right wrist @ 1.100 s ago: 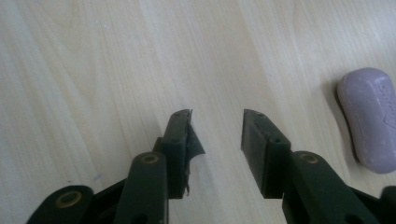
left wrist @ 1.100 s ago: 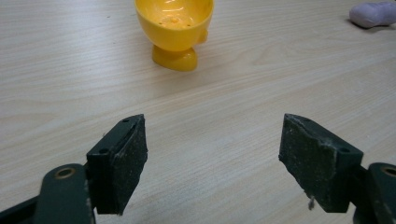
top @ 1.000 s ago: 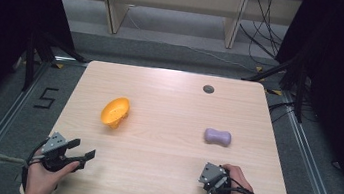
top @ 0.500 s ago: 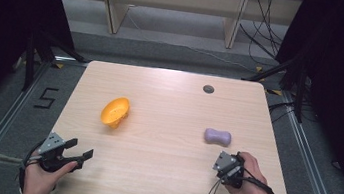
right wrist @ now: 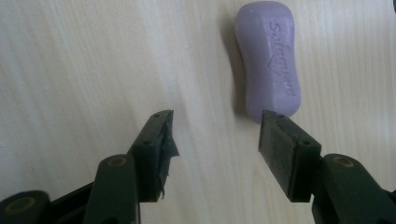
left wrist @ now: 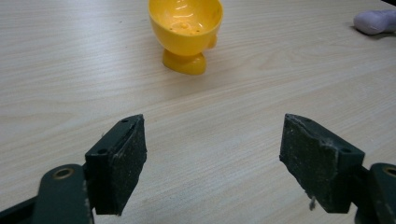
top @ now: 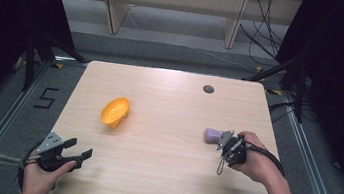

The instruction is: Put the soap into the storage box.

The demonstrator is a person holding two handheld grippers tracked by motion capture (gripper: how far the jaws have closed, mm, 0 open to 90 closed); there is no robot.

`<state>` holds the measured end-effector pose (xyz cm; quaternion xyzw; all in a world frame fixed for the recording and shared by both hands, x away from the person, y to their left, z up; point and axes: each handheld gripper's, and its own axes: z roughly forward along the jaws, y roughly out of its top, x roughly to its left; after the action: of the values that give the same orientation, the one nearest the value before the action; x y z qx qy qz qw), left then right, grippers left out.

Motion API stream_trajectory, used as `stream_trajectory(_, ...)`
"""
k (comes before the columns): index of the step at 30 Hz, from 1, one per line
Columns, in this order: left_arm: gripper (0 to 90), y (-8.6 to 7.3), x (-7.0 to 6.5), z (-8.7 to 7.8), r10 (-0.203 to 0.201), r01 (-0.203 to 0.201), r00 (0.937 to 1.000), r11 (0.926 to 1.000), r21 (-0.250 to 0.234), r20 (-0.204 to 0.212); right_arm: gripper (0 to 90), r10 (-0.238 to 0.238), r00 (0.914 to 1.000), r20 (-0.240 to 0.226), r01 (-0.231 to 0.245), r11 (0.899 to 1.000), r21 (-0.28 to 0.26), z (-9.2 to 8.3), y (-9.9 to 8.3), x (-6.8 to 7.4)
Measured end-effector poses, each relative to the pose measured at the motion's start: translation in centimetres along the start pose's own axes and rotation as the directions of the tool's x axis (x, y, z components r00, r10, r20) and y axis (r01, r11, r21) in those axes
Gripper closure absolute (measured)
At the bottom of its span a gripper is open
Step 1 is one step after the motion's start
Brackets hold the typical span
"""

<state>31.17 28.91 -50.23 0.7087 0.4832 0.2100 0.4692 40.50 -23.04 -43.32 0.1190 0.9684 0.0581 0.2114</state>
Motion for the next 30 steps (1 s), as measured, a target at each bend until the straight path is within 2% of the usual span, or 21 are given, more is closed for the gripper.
stream_trajectory(1, 22.1, 0.0, 0.0, 0.0, 0.000, 0.000, 1.0000, 1.0000, 0.000, 0.000, 45.6, 0.000, 1.0000, 0.000, 0.000, 1.000, 0.000, 0.0, 0.0, 0.0)
stream_trajectory(3, 22.1, 0.0, 0.0, 0.0, -0.001, 0.001, 1.0000, 1.0000, 0.000, 0.000, 44.6, -0.008, 0.9998, -0.017, 0.008, 1.000, 0.009, 0.3, 0.4, -1.2)
stream_trajectory(4, 22.1, 0.0, 0.0, 0.0, -0.002, 0.002, 1.0000, 1.0000, 0.001, -0.001, 44.6, -0.008, 0.9998, -0.017, 0.008, 1.000, 0.009, 0.3, 0.4, -1.2)
stream_trajectory(5, 22.2, 0.0, 0.0, 0.0, 0.000, 0.000, 1.0000, 1.0000, 0.005, -0.005, 43.4, -0.014, 0.9993, -0.035, 0.015, 1.000, 0.011, 0.5, 0.7, -1.9)
stream_trajectory(8, 22.1, 0.0, 0.0, 0.0, 0.002, -0.002, 1.0000, 1.0000, 0.008, -0.004, 42.8, -0.030, 0.9977, -0.061, 0.030, 0.999, 0.010, 1.0, 1.4, -3.0)
stream_trajectory(9, 22.1, 0.0, 0.0, 0.0, 0.004, -0.004, 1.0000, 1.0000, 0.008, -0.004, 42.8, -0.005, 0.9977, -0.067, 0.006, 1.000, 0.022, 1.1, 1.5, -3.1)
stream_trajectory(10, 22.2, 0.0, 0.0, 0.0, 0.003, -0.003, 1.0000, 1.0000, 0.009, -0.005, 42.8, -0.044, 0.9956, -0.082, 0.046, 0.999, 0.017, 1.5, 1.7, -3.6)
stream_trajectory(12, 22.2, 0.0, 0.0, 0.0, 0.001, -0.001, 1.0000, 1.0000, 0.008, -0.004, 42.7, -0.038, 0.9946, -0.097, 0.041, 0.999, 0.028, 2.0, 2.0, -4.2)
stream_trajectory(14, 22.1, 0.0, 0.0, 0.0, 0.001, -0.001, 1.0000, 1.0000, 0.006, -0.007, 42.7, -0.024, 0.9951, -0.096, 0.028, 0.999, 0.038, 2.2, 2.2, -4.3)
stream_trajectory(15, 22.1, 0.0, 0.0, 0.0, 0.000, 0.000, 1.0000, 1.0000, 0.005, -0.007, 42.8, -0.045, 0.9933, -0.106, 0.049, 0.998, 0.036, 2.5, 2.4, -4.7)
stream_trajectory(17, 22.1, 0.0, 0.0, 0.0, 0.003, -0.003, 1.0000, 1.0000, 0.009, -0.009, 42.9, -0.035, 0.9938, -0.106, 0.040, 0.998, 0.047, 2.9, 2.6, -5.0)
stream_trajectory(20, 22.1, -0.1, 0.1, 0.0, 0.003, -0.003, 1.0000, 1.0000, 0.006, 0.001, 43.1, -0.053, 0.9904, -0.128, 0.060, 0.997, 0.048, 3.8, 3.1, -5.5)
stream_trajectory(23, 22.2, 0.0, 0.0, 0.0, 0.003, -0.003, 1.0000, 1.0000, 0.001, -0.007, 42.5, -0.055, 0.9890, -0.137, 0.064, 0.996, 0.064, 4.2, 3.4, -5.6)
stream_trajectory(24, 22.2, 0.0, 0.0, -0.1, 0.005, -0.005, 0.9999, 1.0000, 0.001, -0.010, 42.3, -0.043, 0.9877, -0.150, 0.057, 0.994, 0.089, 4.3, 3.7, -5.5)
stream_trajectory(25, 22.3, 0.0, 0.1, -0.1, 0.005, -0.005, 1.0000, 1.0000, -0.001, -0.006, 42.3, -0.071, 0.9852, -0.156, 0.083, 0.994, 0.073, 4.5, 3.9, -5.8)
stream_trajectory(27, 22.3, 0.0, 0.1, -0.1, 0.004, -0.004, 0.9999, 1.0000, 0.003, -0.012, 42.3, -0.079, 0.9830, -0.166, 0.090, 0.994, 0.060, 4.7, 4.0, -5.9)
stream_trajectory(28, 22.3, 0.0, 0.1, 0.0, 0.002, -0.002, 1.0000, 1.0000, 0.001, -0.006, 42.2, -0.068, 0.9843, -0.163, 0.079, 0.995, 0.066, 4.8, 4.1, -6.0)
stream_trajectory(30, 22.3, 0.0, 0.0, -0.1, -0.002, 0.002, 0.9999, 1.0000, 0.002, -0.011, 42.3, -0.066, 0.9811, -0.182, 0.083, 0.993, 0.086, 5.4, 4.2, -6.3)
